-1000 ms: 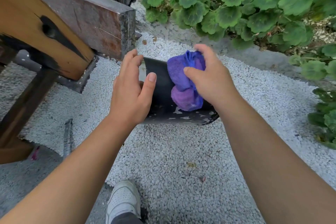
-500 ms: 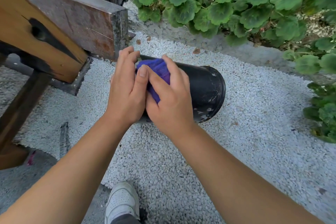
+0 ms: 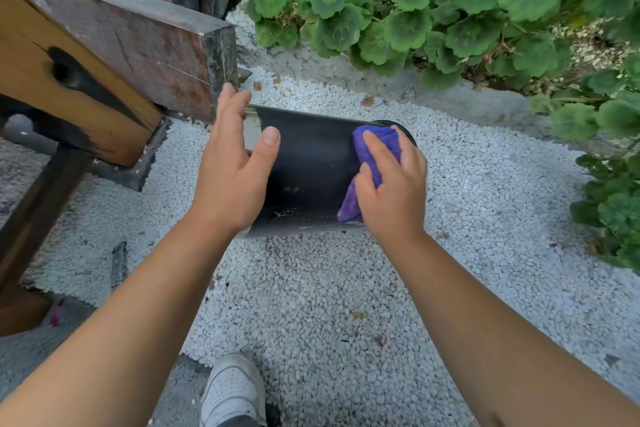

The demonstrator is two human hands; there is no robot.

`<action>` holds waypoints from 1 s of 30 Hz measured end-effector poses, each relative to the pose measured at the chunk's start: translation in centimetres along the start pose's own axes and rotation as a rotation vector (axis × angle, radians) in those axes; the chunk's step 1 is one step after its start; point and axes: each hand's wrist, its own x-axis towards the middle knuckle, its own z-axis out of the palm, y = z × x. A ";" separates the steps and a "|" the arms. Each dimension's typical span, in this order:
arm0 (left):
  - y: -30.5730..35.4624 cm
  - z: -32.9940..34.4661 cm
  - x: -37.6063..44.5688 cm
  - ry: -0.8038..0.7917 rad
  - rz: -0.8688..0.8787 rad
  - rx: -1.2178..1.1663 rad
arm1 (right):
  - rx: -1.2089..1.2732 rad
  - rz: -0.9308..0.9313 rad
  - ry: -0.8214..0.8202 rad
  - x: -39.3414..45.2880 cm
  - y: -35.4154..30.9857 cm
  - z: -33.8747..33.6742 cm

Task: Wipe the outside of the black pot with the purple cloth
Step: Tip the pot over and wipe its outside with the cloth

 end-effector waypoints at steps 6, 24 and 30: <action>-0.6 -0.3 -2.0 -0.028 0.391 0.174 | -0.023 0.067 0.015 0.4 1.1 -0.1; -0.6 0.6 0.8 -0.017 0.350 0.057 | 0.213 -0.320 -0.017 -1.8 -8.9 3.1; -1.4 -0.1 1.2 -0.020 0.456 0.217 | 0.043 -0.311 0.010 -0.4 -4.5 2.9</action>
